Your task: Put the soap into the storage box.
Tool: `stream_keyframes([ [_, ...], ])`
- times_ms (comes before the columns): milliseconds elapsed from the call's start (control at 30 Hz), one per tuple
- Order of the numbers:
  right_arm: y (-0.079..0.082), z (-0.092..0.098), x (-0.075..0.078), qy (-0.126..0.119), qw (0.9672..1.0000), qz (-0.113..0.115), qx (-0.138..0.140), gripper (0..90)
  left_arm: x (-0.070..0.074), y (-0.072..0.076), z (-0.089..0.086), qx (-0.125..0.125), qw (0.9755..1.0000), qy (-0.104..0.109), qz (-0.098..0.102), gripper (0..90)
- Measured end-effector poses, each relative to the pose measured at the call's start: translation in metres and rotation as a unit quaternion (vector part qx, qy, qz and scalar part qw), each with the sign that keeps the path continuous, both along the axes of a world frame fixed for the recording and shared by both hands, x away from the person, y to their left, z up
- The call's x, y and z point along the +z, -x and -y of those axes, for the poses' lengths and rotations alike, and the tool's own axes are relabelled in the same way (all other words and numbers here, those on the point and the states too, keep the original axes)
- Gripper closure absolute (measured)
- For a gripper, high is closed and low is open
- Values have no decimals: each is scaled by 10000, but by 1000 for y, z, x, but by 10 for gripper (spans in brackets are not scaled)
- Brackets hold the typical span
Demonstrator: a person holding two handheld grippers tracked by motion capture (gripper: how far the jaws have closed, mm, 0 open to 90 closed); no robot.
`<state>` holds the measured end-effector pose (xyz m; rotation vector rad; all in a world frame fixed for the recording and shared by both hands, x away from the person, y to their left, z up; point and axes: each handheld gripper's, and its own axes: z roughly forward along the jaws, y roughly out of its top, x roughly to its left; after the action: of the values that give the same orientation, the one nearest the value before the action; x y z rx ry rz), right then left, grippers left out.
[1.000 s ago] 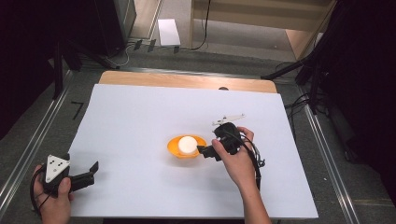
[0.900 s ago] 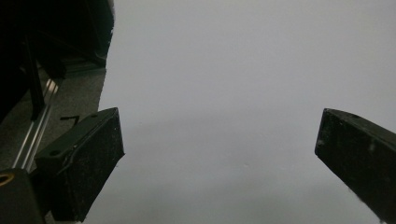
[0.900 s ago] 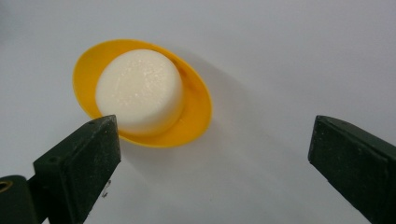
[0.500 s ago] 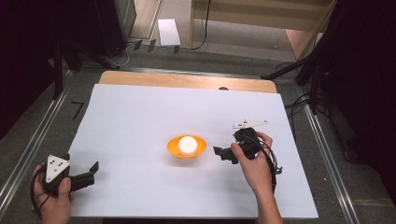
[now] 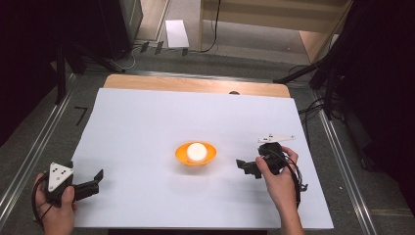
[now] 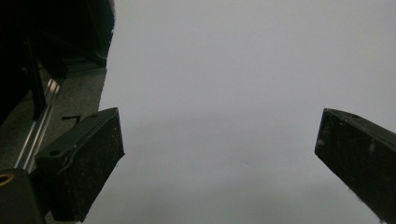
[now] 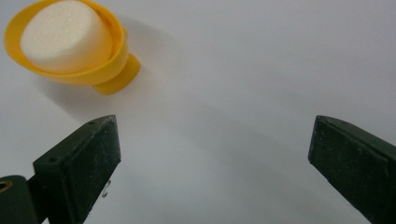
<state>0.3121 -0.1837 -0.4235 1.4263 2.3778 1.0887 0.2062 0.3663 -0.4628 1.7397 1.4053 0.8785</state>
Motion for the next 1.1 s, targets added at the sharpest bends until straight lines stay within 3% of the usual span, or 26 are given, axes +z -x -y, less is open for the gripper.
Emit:
stream_keyframes([
  [600, 15, 45, -23, -124, 9992, 7, -375, 44, 0, 0, 0, 13, 10000, 16, 1, 13],
  [700, 17, 56, -29, -264, 9984, -26, -508, 41, 0, 0, 0, 16, 10000, 26, 2, 13],
  [1100, 31, 84, -41, -106, 9973, 19, -723, 42, 0, 0, -1, 7, 10000, 48, 6, 13],
])
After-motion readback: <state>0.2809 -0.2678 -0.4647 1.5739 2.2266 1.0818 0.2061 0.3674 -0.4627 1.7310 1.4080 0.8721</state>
